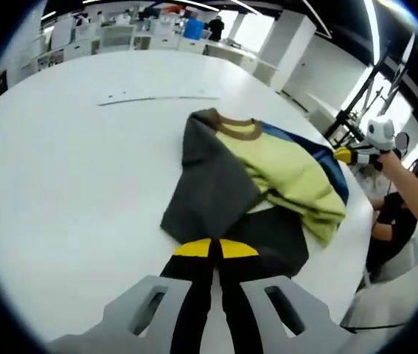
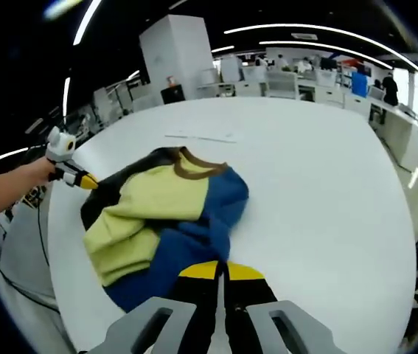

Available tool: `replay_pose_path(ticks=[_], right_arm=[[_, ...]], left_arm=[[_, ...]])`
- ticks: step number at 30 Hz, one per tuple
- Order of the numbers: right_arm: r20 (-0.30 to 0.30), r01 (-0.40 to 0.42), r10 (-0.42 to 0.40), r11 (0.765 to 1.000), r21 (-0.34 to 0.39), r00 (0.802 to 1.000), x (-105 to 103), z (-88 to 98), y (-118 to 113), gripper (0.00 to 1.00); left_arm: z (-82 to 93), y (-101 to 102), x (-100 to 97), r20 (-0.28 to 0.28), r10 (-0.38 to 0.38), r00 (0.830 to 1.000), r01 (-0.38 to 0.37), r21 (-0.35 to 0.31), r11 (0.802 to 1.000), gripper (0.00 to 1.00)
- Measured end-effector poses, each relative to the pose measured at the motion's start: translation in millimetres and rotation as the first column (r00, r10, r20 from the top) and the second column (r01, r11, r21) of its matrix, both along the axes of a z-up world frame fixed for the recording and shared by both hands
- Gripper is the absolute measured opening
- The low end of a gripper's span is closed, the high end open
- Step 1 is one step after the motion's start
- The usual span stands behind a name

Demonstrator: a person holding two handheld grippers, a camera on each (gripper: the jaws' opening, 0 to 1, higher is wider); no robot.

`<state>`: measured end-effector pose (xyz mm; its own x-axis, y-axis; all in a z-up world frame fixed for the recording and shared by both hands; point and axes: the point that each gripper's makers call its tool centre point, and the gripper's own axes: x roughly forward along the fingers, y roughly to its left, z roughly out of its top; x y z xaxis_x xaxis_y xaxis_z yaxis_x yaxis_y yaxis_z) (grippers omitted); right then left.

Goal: Fold the garment on the visible template until the final outline fits inside the template.

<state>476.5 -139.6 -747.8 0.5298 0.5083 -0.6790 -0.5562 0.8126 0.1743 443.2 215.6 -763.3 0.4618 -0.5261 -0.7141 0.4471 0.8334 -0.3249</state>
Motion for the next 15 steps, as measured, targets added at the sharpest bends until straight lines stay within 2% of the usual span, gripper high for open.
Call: replay_pose_path(ticks=[15], right_arm=[[-0.008, 0.033, -0.033, 0.995, -0.091, 0.999, 21.8, -2.9, -30.8, 0.0]], left_arm=[[0.6, 31.9, 11.1, -0.003, 0.05, 0.999, -0.05, 0.029, 0.998, 0.0]])
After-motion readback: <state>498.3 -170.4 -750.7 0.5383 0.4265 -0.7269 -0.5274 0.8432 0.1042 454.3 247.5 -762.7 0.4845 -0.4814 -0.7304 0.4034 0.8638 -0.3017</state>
